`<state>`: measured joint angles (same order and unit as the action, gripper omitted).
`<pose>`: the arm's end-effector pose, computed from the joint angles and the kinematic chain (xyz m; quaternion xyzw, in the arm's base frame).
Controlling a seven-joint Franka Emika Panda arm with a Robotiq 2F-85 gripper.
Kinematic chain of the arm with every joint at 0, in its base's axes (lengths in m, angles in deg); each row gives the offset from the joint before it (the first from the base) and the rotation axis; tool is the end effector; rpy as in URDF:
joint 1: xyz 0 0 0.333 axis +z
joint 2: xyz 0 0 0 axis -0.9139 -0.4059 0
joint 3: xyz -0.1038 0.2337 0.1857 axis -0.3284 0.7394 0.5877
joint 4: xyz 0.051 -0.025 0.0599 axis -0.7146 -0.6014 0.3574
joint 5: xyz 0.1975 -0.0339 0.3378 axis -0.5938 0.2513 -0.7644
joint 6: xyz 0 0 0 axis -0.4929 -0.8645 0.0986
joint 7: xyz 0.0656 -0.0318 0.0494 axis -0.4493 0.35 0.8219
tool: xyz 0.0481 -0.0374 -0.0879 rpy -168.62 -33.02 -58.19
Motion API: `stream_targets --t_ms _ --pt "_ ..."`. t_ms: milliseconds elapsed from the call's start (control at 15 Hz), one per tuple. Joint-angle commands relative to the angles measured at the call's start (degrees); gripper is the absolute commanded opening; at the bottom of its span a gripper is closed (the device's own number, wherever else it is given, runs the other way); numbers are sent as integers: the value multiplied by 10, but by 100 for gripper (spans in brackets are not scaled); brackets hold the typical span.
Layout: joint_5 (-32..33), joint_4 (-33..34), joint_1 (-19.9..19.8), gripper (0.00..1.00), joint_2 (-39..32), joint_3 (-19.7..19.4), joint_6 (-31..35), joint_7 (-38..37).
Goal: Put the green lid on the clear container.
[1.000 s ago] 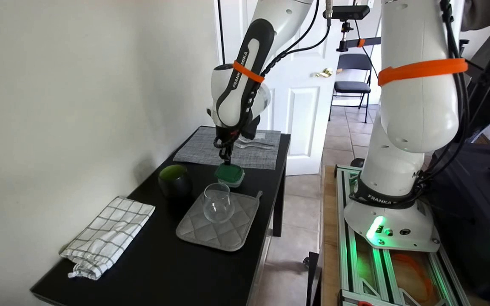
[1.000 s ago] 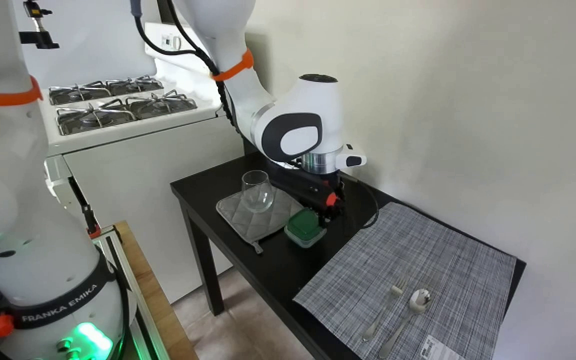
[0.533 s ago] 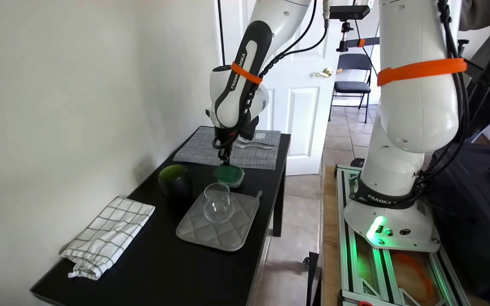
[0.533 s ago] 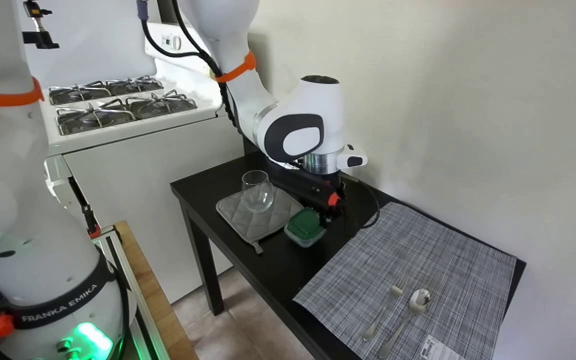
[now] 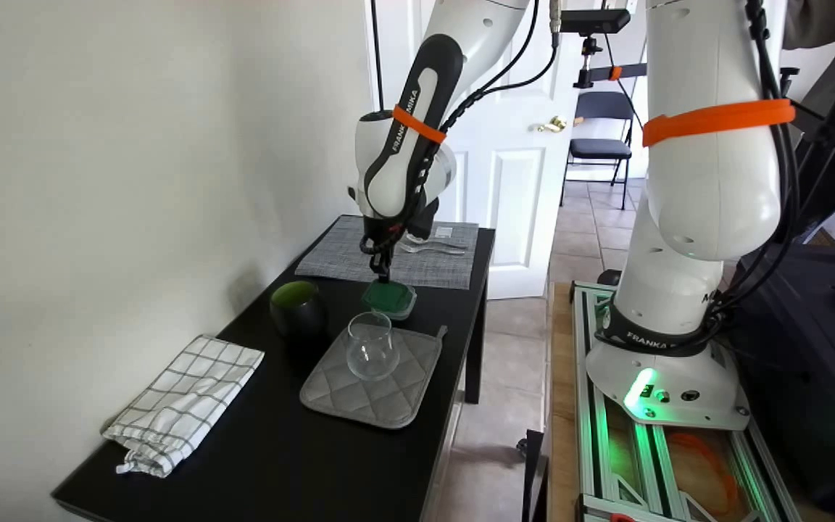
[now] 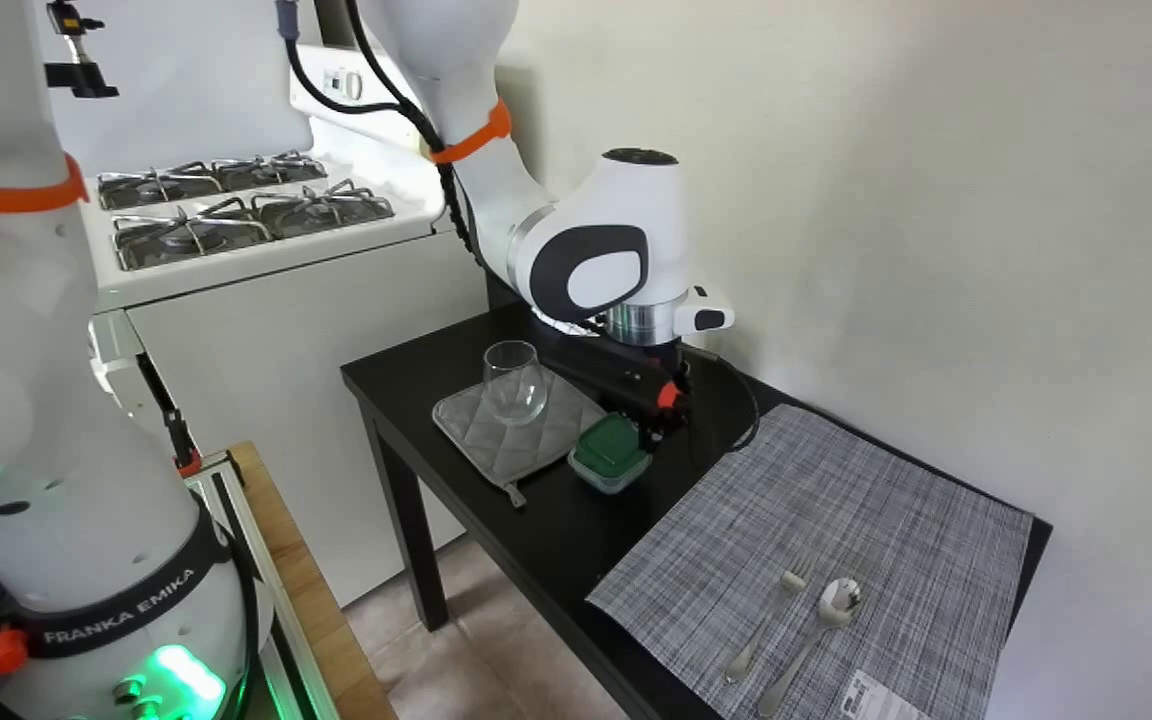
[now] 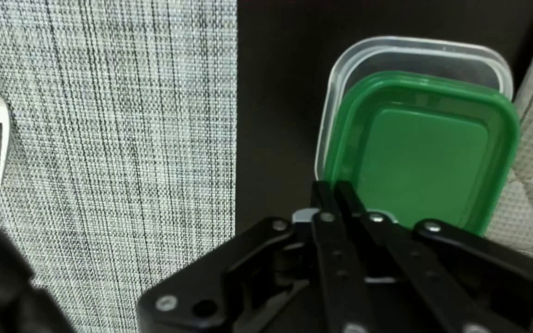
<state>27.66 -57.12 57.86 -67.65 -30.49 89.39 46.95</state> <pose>0.4704 -0.1026 0.2043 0.9940 0.0907 0.0512 0.0328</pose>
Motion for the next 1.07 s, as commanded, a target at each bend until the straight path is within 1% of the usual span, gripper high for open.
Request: stream_targets --t_ms 0,200,667,1000 --pt "17 2 -4 1 6 0 -22 -3" --pt "18 -1 -4 1 12 2 -22 -1" --pt "46 -11 0 1 29 -3 -30 -2" --pt "43 -19 -3 1 30 -2 -40 4"
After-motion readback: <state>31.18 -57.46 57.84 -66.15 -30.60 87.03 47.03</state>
